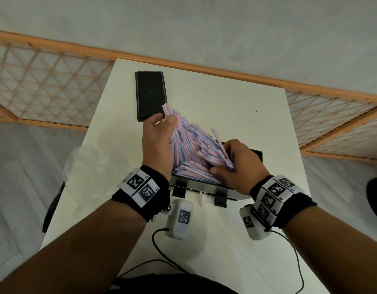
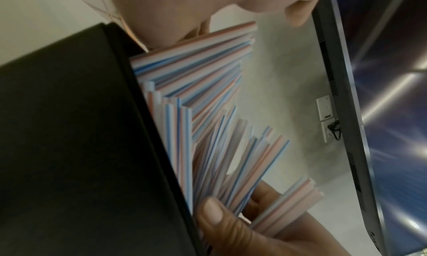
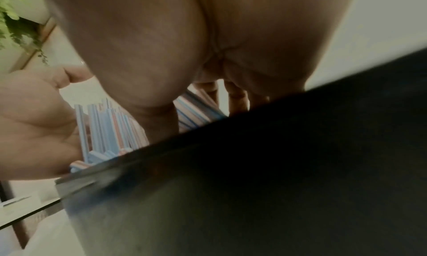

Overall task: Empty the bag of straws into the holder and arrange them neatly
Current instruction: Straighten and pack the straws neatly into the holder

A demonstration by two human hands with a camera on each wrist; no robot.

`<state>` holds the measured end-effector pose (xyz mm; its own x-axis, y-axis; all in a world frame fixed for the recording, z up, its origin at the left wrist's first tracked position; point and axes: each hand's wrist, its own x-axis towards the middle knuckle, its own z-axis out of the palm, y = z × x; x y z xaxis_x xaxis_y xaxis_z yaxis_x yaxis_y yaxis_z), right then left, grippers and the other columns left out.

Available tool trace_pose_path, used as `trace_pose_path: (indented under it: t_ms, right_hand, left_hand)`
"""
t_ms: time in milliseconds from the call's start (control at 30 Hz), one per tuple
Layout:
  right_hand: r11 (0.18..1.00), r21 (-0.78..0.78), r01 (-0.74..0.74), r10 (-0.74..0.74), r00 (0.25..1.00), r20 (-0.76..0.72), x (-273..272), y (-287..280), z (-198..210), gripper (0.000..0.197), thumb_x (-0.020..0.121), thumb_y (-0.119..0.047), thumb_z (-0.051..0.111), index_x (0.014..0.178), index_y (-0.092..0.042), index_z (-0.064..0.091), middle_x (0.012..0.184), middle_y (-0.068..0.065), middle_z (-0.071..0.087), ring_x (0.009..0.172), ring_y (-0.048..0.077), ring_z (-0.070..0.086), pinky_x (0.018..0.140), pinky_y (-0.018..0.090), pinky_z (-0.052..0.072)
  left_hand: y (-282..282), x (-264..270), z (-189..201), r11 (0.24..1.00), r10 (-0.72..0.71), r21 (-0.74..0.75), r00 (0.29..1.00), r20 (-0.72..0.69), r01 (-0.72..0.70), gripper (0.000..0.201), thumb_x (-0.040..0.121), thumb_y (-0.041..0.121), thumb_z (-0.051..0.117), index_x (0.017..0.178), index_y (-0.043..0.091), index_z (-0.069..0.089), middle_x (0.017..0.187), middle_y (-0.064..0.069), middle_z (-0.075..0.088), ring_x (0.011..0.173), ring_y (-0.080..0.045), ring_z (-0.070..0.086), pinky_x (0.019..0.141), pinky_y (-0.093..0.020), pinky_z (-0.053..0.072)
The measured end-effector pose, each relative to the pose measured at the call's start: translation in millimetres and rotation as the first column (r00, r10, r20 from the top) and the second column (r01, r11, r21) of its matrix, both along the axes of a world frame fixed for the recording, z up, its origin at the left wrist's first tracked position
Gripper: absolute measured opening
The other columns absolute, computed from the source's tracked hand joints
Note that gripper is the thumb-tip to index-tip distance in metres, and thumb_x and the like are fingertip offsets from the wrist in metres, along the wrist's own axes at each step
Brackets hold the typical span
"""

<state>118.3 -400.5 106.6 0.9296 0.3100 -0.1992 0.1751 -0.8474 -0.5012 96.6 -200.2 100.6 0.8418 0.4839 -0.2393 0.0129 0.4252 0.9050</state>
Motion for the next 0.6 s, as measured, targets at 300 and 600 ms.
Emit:
trace_pose_path:
  t_ms: [300,600]
  right_hand:
    - [0.988,-0.113,0.103,-0.12,0.98,-0.158,-3,-12,-3,0.047,0.07,-0.058,0.08,0.094,-0.029,0.052,0.092,-0.008,0.059,0.086,0.017,0.058,0.072,0.027,0.04]
    - [0.993,-0.105,-0.059,0.046,0.992,-0.121,4,16,3,0.036,0.087,-0.041,0.071,0.105,-0.018,0.05,0.085,-0.002,0.058,0.081,0.024,0.058,0.057,0.023,0.035]
  left_hand:
    - [-3,-3,1,0.994,-0.086,0.068,0.996,0.013,0.085,0.087,0.06,0.059,0.073,0.128,0.013,0.046,0.103,0.007,0.068,0.1,-0.01,0.068,0.101,-0.041,0.053]
    - [-10,-8,-10,0.98,-0.087,0.185,0.994,0.064,0.074,0.083,0.07,0.056,0.072,0.131,0.008,0.042,0.124,-0.008,0.063,0.108,-0.011,0.065,0.095,-0.027,0.051]
